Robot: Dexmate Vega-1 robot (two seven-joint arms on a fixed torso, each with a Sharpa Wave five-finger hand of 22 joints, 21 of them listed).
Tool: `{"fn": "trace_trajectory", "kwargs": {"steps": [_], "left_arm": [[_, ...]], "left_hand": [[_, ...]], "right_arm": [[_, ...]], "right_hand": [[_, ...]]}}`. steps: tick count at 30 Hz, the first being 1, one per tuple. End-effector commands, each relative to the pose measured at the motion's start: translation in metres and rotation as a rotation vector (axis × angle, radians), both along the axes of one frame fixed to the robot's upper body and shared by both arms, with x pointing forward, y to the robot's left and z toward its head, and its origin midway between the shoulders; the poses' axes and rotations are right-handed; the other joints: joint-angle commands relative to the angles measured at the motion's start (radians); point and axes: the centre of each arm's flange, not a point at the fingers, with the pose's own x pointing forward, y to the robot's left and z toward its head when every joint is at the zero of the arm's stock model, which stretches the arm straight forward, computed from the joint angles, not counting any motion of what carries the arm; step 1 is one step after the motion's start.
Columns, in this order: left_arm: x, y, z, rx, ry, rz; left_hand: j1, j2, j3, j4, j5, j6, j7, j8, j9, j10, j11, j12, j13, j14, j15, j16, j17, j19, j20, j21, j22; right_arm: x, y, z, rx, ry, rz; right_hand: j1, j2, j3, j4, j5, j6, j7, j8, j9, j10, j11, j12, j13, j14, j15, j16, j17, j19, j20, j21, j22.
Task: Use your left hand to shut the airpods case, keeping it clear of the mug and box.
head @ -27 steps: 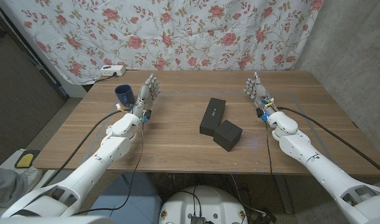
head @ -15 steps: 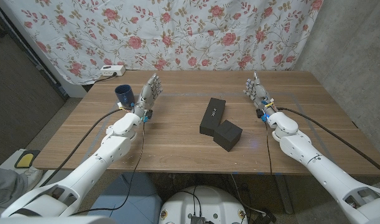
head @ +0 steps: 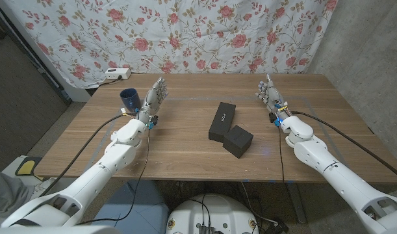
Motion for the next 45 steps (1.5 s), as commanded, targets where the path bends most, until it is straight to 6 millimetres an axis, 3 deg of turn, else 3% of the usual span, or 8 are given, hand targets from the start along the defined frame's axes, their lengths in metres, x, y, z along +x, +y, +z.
{"fn": "trace_trajectory", "kwargs": {"steps": [1, 7, 12, 23, 27, 31, 40, 45], "left_arm": [[-0.005, -0.005, -0.007, -0.024, -0.048, -0.005], [-0.01, -0.006, -0.005, 0.042, -0.04, -0.031], [-0.023, -0.009, -0.005, 0.035, -0.077, 0.007], [-0.034, -0.013, -0.01, 0.107, -0.096, 0.072], [-0.038, -0.013, -0.015, 0.096, -0.095, 0.077], [-0.039, -0.01, -0.017, 0.104, -0.091, 0.096], [-0.05, -0.009, -0.024, 0.033, -0.047, 0.126], [-0.057, -0.012, -0.024, 0.033, -0.053, 0.122]], "left_hand": [[0.02, 0.002, 0.01, -0.006, 0.004, 0.008, 0.018, 0.007, 0.001, 0.003, -0.016, 0.001, 0.002, -0.011, -0.026, 0.0, 0.004, 0.009, -0.039, 0.007, 0.003], [0.025, 0.002, 0.011, -0.007, 0.004, -0.013, 0.028, -0.003, -0.001, -0.026, -0.018, -0.012, 0.001, -0.042, -0.025, -0.008, 0.003, -0.014, -0.048, -0.002, 0.003], [0.02, 0.0, 0.007, -0.003, 0.004, -0.037, 0.038, -0.009, -0.002, -0.044, -0.019, -0.017, 0.001, -0.062, -0.021, -0.009, 0.004, -0.032, -0.048, -0.005, 0.003], [0.017, -0.003, 0.004, -0.002, 0.003, -0.043, 0.047, -0.008, -0.002, -0.051, -0.016, -0.018, 0.001, -0.073, -0.017, -0.008, 0.004, -0.049, -0.04, -0.007, 0.003], [0.018, -0.004, 0.003, -0.002, 0.003, -0.043, 0.047, -0.007, -0.002, -0.046, -0.013, -0.015, 0.001, -0.075, -0.015, -0.007, 0.004, -0.052, -0.034, -0.006, 0.003], [0.022, -0.005, 0.004, -0.004, 0.003, -0.029, 0.043, 0.001, -0.002, -0.016, -0.005, -0.002, 0.001, -0.074, -0.017, -0.003, 0.003, -0.052, -0.033, -0.003, 0.003], [0.031, 0.0, 0.007, -0.006, 0.004, 0.009, 0.071, 0.013, -0.002, 0.005, -0.003, 0.006, 0.002, -0.065, -0.021, 0.002, 0.003, -0.043, -0.037, 0.004, 0.003], [0.034, 0.003, 0.008, -0.005, 0.004, 0.011, 0.071, 0.013, -0.002, 0.005, -0.01, 0.006, 0.002, -0.062, -0.022, 0.003, 0.003, -0.039, -0.039, 0.006, 0.003]], "right_arm": [[-0.001, 0.005, -0.003, -0.027, -0.036, -0.002], [-0.004, 0.007, 0.0, -0.041, -0.058, 0.02], [-0.005, 0.007, -0.001, -0.036, -0.062, 0.038], [-0.004, 0.008, -0.004, -0.047, -0.048, 0.032], [-0.005, 0.009, -0.005, -0.103, -0.035, 0.041], [-0.005, 0.011, -0.005, -0.111, -0.035, 0.045], [-0.012, 0.012, -0.002, -0.091, -0.064, 0.001], [-0.014, 0.01, 0.001, -0.093, -0.074, -0.004]], "right_hand": [[0.014, -0.004, -0.003, -0.003, 0.0, -0.008, 0.0, 0.004, 0.005, -0.01, 0.0, 0.001, 0.002, -0.016, -0.003, -0.001, 0.002, -0.012, -0.008, -0.001, 0.004], [0.003, -0.013, -0.01, 0.0, -0.005, -0.014, 0.012, 0.001, 0.005, -0.04, 0.006, -0.009, 0.0, -0.046, 0.004, -0.009, 0.004, -0.034, -0.013, -0.005, 0.004], [-0.012, -0.022, -0.019, 0.006, -0.008, -0.047, 0.002, -0.009, 0.004, -0.066, -0.008, -0.013, -0.001, -0.071, -0.004, -0.011, 0.005, -0.054, -0.008, -0.005, 0.004], [-0.02, -0.022, -0.022, 0.009, -0.009, -0.071, -0.005, -0.012, 0.004, -0.098, -0.006, -0.017, -0.002, -0.097, -0.002, -0.013, 0.005, -0.08, 0.006, -0.006, 0.004], [-0.017, -0.02, -0.021, 0.008, -0.008, -0.079, -0.007, -0.012, 0.004, -0.114, -0.003, -0.018, -0.002, -0.109, 0.002, -0.015, 0.004, -0.095, 0.012, -0.008, 0.004], [-0.009, -0.025, -0.02, 0.001, -0.007, -0.131, -0.008, -0.019, 0.004, -0.169, 0.0, -0.023, -0.002, -0.152, 0.005, -0.019, 0.002, -0.135, 0.02, -0.009, 0.004], [-0.001, -0.027, -0.019, -0.004, -0.006, -0.129, -0.005, -0.008, 0.005, -0.171, -0.003, -0.012, -0.003, -0.163, 0.0, -0.013, 0.001, -0.156, 0.02, -0.007, 0.004], [0.003, -0.028, -0.018, -0.008, -0.006, -0.124, 0.002, -0.005, 0.005, -0.178, 0.004, -0.012, -0.003, -0.172, 0.007, -0.014, 0.001, -0.159, 0.022, -0.005, 0.004]]}}
